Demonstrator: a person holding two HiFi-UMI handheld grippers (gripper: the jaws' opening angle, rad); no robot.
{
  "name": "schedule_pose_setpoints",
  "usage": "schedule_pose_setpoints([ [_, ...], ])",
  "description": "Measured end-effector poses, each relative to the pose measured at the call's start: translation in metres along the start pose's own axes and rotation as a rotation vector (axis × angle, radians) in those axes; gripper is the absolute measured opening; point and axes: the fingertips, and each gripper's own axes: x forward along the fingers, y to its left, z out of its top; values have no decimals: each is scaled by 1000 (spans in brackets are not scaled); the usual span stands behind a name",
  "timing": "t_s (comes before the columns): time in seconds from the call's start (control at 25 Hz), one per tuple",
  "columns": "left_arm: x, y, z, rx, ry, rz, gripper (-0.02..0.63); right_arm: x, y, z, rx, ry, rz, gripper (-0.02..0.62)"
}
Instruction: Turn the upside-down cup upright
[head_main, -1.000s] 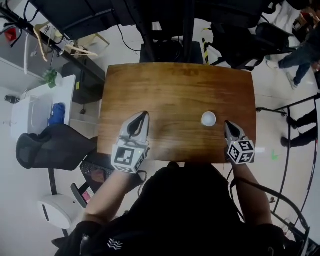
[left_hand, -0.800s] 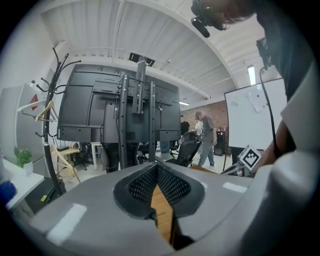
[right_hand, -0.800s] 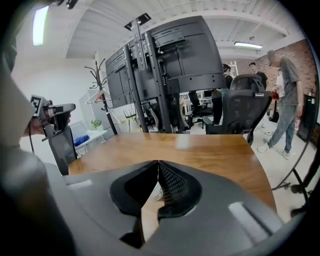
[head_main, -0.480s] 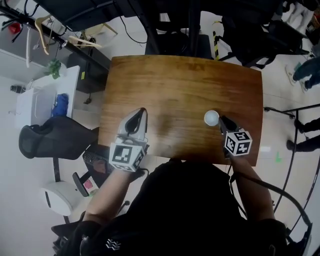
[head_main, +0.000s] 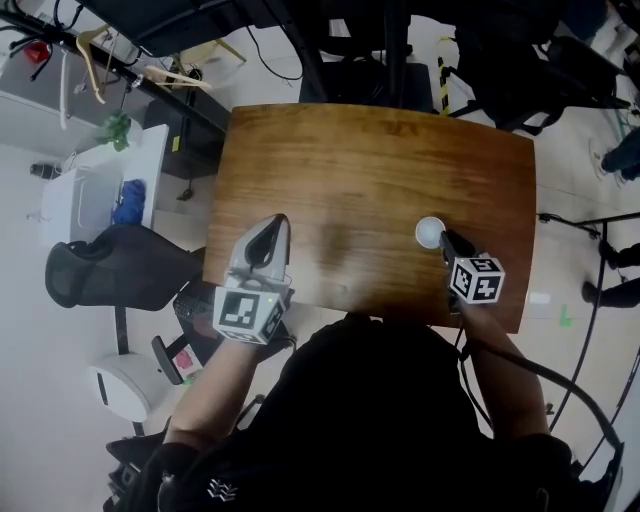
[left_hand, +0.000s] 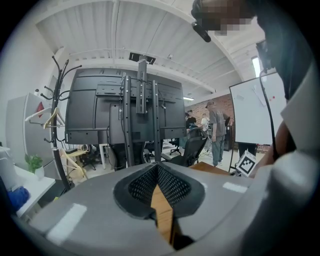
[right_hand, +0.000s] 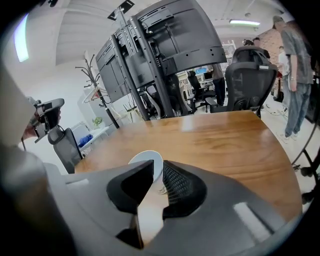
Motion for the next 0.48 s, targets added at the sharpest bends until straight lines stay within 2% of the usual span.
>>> schedule_pose_setpoints([
  [0.2,-7,4,2,12,3,11,0,7,-1,-2,16,13,-7,55],
  [0.32,-8,5,5,21,-3,10,0,6,-1,1,-8,-1,-29,19],
  [0.48,-7,8,6,16,-10,10,0,0,-2,5,-35,-18,-49,15],
])
